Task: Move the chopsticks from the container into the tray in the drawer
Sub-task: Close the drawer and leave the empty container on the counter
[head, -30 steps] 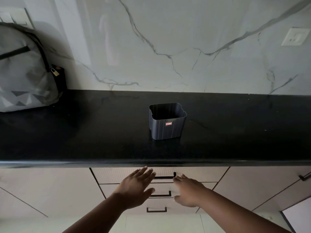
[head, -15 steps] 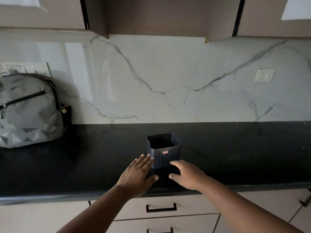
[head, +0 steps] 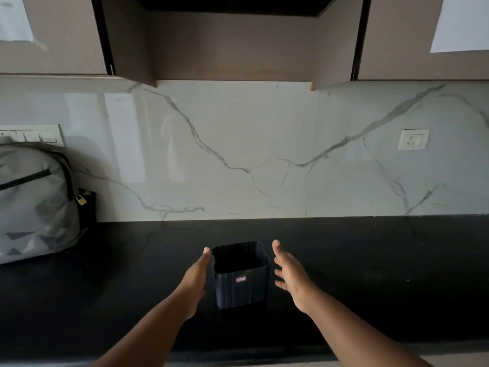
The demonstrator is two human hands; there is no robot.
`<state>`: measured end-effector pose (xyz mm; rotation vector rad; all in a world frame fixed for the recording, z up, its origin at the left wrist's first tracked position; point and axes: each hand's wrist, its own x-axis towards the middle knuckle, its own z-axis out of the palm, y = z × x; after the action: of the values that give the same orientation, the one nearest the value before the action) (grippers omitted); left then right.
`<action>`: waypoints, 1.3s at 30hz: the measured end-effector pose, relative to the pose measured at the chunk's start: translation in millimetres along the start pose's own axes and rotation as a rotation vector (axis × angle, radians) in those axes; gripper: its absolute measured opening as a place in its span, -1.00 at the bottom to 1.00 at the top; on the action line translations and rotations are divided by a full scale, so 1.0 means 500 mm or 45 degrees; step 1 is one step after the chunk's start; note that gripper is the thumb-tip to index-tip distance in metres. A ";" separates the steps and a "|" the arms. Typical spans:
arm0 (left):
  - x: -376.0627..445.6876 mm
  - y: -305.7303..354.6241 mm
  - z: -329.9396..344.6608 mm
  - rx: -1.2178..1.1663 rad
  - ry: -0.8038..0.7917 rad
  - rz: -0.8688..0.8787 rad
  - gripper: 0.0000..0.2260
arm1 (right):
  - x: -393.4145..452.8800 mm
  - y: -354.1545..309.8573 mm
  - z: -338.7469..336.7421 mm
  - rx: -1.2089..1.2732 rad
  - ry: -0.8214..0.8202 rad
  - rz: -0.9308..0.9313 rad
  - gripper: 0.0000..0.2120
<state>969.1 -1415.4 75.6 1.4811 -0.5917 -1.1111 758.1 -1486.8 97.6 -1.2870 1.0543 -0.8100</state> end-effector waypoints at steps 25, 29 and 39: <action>0.272 0.043 0.058 0.133 -0.084 0.011 -0.52 | 0.269 0.022 0.047 -0.212 -0.078 0.051 -0.10; 0.317 0.055 0.036 0.260 -0.195 0.021 -0.56 | 0.311 0.009 0.063 -0.371 0.186 -0.024 -0.20; 0.377 0.215 0.015 1.446 -0.006 0.742 -0.24 | 0.366 -0.106 0.072 -1.463 0.502 -0.508 -0.13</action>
<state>1066.4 -1604.7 119.3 2.0037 -1.7037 -0.2562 858.5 -1651.2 119.7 -2.4224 1.7202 -0.7701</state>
